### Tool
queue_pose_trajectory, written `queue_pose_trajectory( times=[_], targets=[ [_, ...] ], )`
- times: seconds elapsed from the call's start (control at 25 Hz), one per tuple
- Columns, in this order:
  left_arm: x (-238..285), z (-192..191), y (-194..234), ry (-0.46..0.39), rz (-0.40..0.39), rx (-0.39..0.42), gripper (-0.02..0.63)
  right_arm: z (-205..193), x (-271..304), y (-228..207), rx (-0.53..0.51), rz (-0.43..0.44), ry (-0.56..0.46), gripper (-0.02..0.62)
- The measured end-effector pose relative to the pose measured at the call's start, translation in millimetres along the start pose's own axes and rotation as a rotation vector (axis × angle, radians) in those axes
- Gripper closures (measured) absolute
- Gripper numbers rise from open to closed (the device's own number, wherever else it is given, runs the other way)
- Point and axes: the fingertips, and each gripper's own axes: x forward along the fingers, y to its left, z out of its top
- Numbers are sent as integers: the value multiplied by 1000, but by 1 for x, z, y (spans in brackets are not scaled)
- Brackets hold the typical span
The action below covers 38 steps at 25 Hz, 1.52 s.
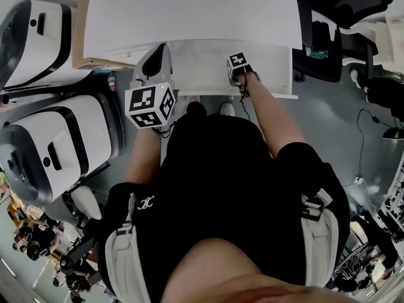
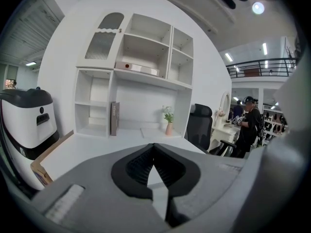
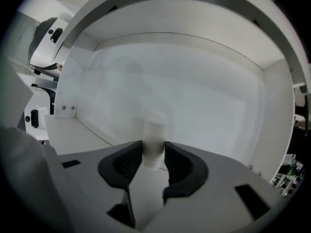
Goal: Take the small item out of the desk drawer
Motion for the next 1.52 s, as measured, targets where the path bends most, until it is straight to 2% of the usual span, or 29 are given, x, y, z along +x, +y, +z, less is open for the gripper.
queue_pose_trajectory(
  times=[0.08, 0.48, 0.8, 1.0, 1.24, 1.52],
  targets=[
    [0, -1, 0, 2, -3, 3, 591, -1, -1, -3, 24, 3, -10, 466],
    [8, 5, -17, -11, -52, 15, 591, 2, -24, -3, 12, 36, -75, 482],
    [16, 9, -35, -21, -102, 26, 591, 13, -62, -4, 3, 60, -240, 491],
    [21, 13, -43, -29, -134, 37, 591, 24, -103, 0, -4, 64, -419, 492],
    [27, 19, -57, -40, -172, 43, 591, 40, -183, 7, -96, -35, -752, 495],
    [33, 28, -83, -54, -230, 68, 591, 38, -280, 15, -142, -109, -1093, 499]
  ],
)
